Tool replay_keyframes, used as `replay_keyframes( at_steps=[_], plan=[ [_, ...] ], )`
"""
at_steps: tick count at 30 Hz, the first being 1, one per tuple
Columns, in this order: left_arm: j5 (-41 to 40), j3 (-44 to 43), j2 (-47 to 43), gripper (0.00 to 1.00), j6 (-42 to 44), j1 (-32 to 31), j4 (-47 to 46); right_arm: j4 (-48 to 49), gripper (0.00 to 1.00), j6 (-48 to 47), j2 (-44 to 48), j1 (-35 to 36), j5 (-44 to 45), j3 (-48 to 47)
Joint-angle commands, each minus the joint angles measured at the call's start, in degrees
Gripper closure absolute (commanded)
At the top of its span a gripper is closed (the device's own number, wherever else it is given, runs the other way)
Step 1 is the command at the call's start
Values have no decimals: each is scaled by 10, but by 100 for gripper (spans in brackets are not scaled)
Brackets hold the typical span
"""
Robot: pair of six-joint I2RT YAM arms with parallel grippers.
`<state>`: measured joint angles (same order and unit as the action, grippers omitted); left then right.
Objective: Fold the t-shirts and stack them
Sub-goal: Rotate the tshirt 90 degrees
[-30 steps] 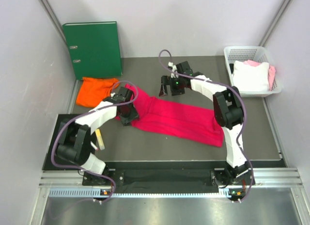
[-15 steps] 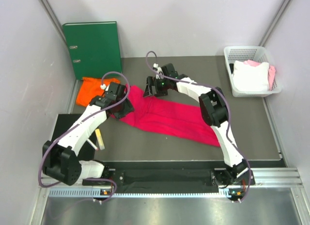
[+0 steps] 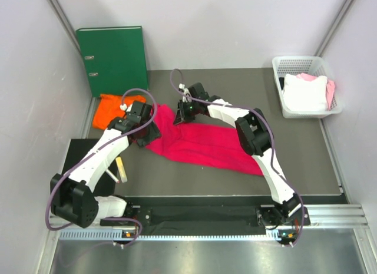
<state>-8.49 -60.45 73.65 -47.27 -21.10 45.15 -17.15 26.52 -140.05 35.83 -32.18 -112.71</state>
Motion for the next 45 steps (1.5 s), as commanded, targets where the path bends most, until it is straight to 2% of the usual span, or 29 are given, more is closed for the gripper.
replay_keyframes(
  at_steps=[1, 6, 13, 18, 25, 27, 28, 29, 31, 32, 34, 35, 37, 39, 45],
  plan=[
    [-18, -14, -23, 42, -5, 4, 13, -5, 98, 6, -15, 21, 13, -29],
    [-8, -14, -26, 42, -5, 4, 21, -16, 100, 4, -15, 0, 46, -45],
    [47, -4, -9, 42, 20, 4, 16, 19, 100, 18, -7, -88, 102, -46],
    [122, 2, 29, 42, 31, 0, -4, 42, 100, 49, -17, -169, 121, -50],
    [189, -9, 119, 42, 6, -44, -82, 48, 99, 49, -26, -228, 172, -83],
    [211, -15, 163, 42, -16, -74, -129, 55, 94, 46, -12, -240, 163, -83],
    [236, -22, 180, 42, -23, -86, -147, 54, 87, 42, -2, -242, 158, -81],
    [247, -27, 214, 42, -30, -114, -187, 53, 68, 33, 10, -243, 154, -68],
    [269, -55, 253, 42, -50, -143, -216, 55, 52, 3, 74, -244, 156, -37],
    [277, -68, 294, 42, -55, -172, -226, 58, 39, -5, 101, -244, 157, 8],
    [290, -117, 338, 43, -61, -201, -246, 71, 28, -19, 187, -247, 165, 55],
    [295, -136, 377, 43, -61, -226, -247, 75, 18, -21, 217, -248, 165, 99],
    [307, -189, 414, 44, -63, -248, -251, 79, 5, -29, 302, -253, 173, 140],
    [319, -231, 458, 44, -68, -272, -257, 72, 0, -42, 374, -257, 195, 184],
    [329, -274, 512, 45, -94, -314, -284, 12, 0, -59, 497, -300, 218, 232]
  ],
)
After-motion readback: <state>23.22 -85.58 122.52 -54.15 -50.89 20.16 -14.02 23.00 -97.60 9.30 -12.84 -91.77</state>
